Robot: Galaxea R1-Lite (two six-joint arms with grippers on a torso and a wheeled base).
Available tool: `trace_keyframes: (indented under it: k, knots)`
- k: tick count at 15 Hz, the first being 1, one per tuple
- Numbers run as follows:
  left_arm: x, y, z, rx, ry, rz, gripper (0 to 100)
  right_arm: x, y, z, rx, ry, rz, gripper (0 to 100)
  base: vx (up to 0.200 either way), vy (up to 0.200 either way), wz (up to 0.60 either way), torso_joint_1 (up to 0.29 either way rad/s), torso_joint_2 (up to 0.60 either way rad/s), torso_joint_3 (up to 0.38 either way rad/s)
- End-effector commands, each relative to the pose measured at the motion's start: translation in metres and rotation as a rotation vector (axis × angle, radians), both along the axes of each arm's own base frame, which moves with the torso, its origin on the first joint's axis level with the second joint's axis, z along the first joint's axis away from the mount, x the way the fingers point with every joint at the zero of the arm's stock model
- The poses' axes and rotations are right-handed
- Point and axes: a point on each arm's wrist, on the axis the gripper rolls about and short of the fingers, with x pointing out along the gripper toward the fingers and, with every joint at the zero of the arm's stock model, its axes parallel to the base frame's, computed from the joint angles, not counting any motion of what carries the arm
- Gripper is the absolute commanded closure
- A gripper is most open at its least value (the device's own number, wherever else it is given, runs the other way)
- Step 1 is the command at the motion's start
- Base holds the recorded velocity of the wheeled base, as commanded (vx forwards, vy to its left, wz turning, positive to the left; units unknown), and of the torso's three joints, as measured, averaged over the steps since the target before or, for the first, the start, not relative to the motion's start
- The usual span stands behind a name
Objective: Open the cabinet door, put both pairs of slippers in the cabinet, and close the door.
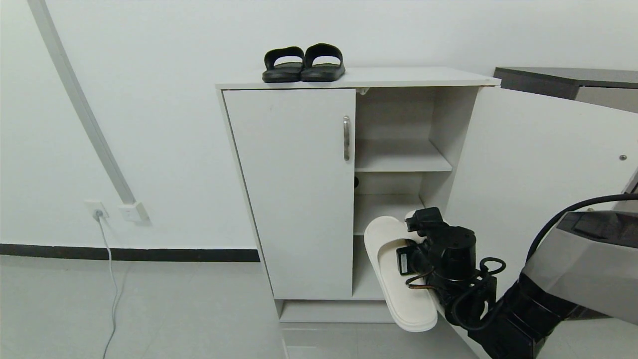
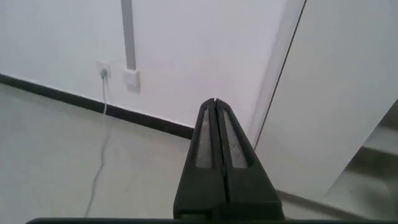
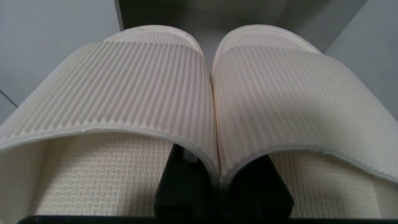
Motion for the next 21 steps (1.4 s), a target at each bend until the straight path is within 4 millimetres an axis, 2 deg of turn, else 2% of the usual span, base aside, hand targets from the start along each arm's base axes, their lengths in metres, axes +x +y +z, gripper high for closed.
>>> trace_keyframes:
  k: [1,4,7,10,11,13,14,15,16,17,21]
  knots:
    - [-0.009,-0.004,-0.031,0.054,-0.033,-0.065,100,-0.001,0.001,-0.001,-0.001,0.003,0.002,100,0.0,0.0,0.0,0.0,0.0,0.0]
    - [-0.008,-0.009,-0.043,0.021,0.086,-0.303,100,-0.002,0.002,-0.001,0.0,0.002,0.008,100,0.0,0.0,0.0,0.0,0.0,0.0]
    - [-0.008,-0.011,-0.042,0.032,0.074,-0.402,100,-0.004,0.002,-0.002,-0.003,0.005,0.011,100,0.0,0.0,0.0,0.0,0.0,0.0]
    - [-0.01,-0.01,-0.042,0.04,0.067,-0.625,100,-0.006,0.004,-0.003,-0.005,0.008,0.019,100,0.0,0.0,0.0,0.0,0.0,0.0]
    - [-0.01,-0.009,-0.042,0.041,0.061,-0.626,100,-0.006,0.004,-0.003,-0.004,0.006,0.018,100,0.0,0.0,0.0,0.0,0.0,0.0]
    - [-0.012,-0.006,-0.044,0.04,0.038,-0.428,100,-0.006,0.004,-0.003,-0.005,0.006,0.013,100,0.0,0.0,0.0,0.0,0.0,0.0]
    - [-0.016,-0.006,-0.045,0.053,-0.012,-0.399,100,-0.006,0.004,-0.003,-0.006,0.005,0.008,100,0.0,0.0,0.0,0.0,0.0,0.0]
    - [-0.016,-0.006,-0.045,0.06,-0.01,-0.379,100,-0.006,0.004,-0.002,-0.005,0.004,0.008,100,0.0,0.0,0.0,0.0,0.0,0.0]
    - [-0.015,-0.003,-0.05,0.069,0.052,-0.265,100,-0.006,0.005,-0.004,-0.008,0.006,0.01,100,0.0,0.0,0.0,0.0,0.0,0.0]
    - [-0.016,-0.003,-0.05,0.062,0.05,-0.231,100,-0.005,0.005,-0.006,-0.01,0.01,0.01,100,0.0,0.0,0.0,0.0,0.0,0.0]
    - [-0.015,-0.003,-0.05,0.051,0.047,-0.268,100,-0.004,0.006,-0.005,-0.007,0.006,0.009,100,0.0,0.0,0.0,0.0,0.0,0.0]
